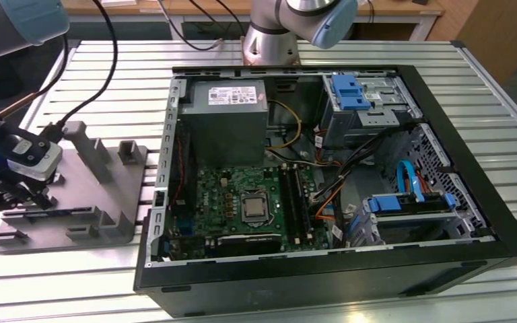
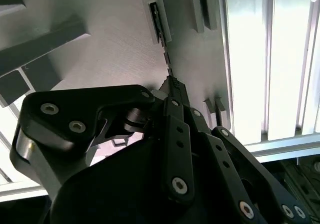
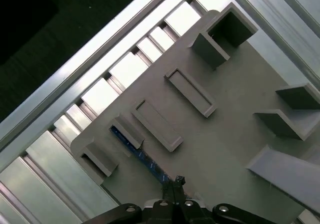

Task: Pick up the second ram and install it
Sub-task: 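Pick up the second ram and move it above second insertion slot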

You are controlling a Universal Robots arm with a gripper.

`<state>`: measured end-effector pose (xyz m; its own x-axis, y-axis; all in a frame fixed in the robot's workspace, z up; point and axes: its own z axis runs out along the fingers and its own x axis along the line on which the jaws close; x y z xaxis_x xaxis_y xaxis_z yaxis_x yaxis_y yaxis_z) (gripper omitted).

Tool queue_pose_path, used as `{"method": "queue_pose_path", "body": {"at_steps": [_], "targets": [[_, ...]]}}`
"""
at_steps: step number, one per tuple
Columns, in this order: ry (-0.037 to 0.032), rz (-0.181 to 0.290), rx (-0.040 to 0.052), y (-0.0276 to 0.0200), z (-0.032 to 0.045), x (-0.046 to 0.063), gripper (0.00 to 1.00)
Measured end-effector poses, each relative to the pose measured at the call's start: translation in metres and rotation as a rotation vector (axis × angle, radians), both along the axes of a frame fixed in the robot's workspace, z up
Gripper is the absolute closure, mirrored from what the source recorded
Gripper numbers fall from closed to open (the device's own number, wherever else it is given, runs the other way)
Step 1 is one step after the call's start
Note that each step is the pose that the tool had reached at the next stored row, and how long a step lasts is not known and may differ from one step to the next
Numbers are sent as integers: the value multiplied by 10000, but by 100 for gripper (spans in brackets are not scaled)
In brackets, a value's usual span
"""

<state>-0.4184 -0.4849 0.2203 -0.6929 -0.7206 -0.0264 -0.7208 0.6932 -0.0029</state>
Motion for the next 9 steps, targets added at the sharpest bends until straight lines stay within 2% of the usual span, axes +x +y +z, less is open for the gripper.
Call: {"method": "queue_pose_path", "body": {"at_steps": [9], "targets": [[0, 570, 0, 0, 0, 0, 90]]}}
